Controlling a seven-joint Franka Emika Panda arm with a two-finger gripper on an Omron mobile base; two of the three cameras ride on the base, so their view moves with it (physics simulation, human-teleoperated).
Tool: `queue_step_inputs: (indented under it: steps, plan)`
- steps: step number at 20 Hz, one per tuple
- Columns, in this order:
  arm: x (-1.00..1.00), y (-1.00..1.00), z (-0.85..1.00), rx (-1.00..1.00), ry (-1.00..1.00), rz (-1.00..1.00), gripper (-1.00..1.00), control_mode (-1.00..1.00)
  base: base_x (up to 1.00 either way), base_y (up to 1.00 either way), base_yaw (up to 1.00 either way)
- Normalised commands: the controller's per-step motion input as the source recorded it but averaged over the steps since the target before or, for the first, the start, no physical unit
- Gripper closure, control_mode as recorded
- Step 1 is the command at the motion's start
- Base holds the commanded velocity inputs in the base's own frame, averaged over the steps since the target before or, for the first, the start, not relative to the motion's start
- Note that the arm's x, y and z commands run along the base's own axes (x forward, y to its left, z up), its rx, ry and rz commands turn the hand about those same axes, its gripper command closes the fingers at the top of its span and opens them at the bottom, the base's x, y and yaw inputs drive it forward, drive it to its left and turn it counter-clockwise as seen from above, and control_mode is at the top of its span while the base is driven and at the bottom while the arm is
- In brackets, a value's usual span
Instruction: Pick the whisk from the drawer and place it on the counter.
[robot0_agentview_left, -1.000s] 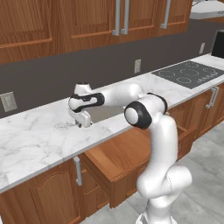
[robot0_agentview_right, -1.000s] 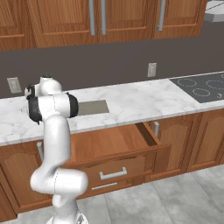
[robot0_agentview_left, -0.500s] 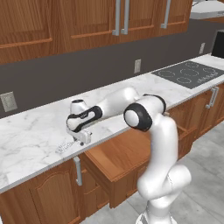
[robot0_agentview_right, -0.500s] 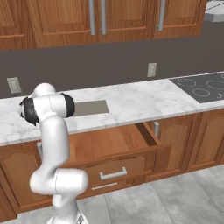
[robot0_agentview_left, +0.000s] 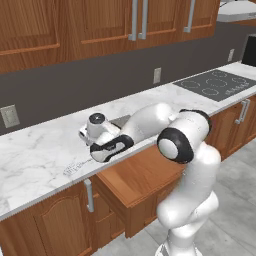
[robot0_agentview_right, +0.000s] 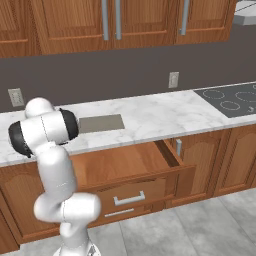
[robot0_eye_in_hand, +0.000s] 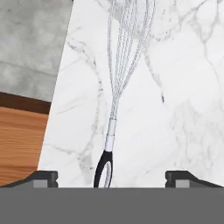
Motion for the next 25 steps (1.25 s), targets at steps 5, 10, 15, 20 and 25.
queue_step_inputs:
  steps: [5,10,15,20,25]
  plan:
    - [-0.31,-0.74,1.0,0.09,-0.58,0.09,-1.0,-1.0,0.0,0.0,0.0]
    - [-0.84,-0.72,1.0,0.11,-0.5,0.0,-1.0,-1.0,0.0,0.0,0.0]
    - [-1.0,-0.73,1.0,0.2,-0.13,-0.03,-1.0,-1.0,0.0,0.0,0.0]
    - [-0.82,-0.68,1.0,0.24,0.11,-0.01,-1.0,-1.0,0.0,0.0,0.0]
    - [-0.75,-0.64,0.99,0.15,0.2,-0.01,-1.0,-1.0,0.0,0.0,0.0]
